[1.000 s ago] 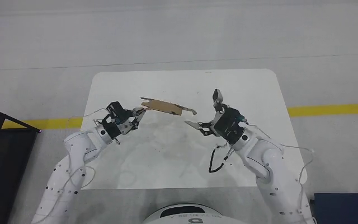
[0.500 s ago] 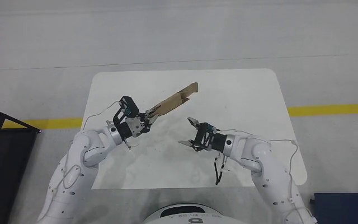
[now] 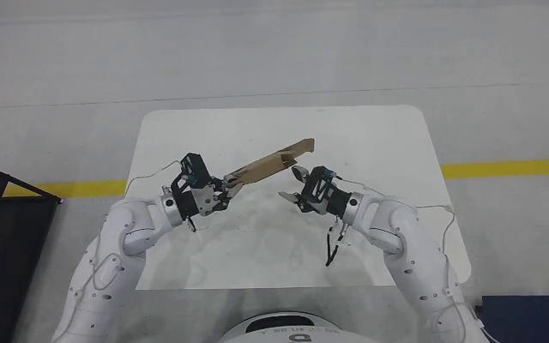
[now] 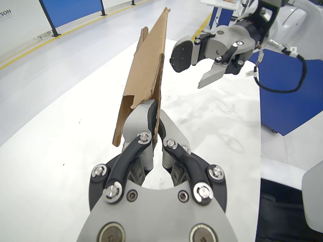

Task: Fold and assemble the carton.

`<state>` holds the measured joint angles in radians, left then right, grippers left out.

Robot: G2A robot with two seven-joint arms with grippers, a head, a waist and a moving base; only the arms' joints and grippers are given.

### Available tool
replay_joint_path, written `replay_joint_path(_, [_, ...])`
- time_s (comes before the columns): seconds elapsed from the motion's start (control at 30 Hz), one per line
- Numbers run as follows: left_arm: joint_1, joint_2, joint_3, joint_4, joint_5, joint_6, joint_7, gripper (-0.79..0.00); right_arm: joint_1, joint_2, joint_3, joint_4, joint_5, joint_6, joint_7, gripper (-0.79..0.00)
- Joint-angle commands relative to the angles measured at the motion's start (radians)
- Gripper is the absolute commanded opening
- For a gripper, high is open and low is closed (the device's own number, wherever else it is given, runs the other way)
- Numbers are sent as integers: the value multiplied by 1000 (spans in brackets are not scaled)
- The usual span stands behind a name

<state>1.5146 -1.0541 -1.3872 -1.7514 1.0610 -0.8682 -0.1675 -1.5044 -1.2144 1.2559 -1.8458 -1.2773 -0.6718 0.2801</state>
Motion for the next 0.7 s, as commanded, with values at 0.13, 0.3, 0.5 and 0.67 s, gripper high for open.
replay_joint_path(0.13, [5, 5, -1, 7, 66, -33, 49, -785, 5, 4, -5, -29, 4, -1, 9, -292])
replay_joint_path(0.3, [12, 9, -1, 6, 140, -72, 116, -785, 19, 6, -26, -23, 13, -17, 9, -194])
replay_joint_path(0.5, [19, 15, -7, 9, 201, -96, 178, -785, 52, 6, -62, 8, 27, -46, -3, -271])
replay_joint_path(0.67, [27, 19, -14, 12, 224, -100, 210, -785, 79, 8, -90, 29, 37, -98, -6, -406])
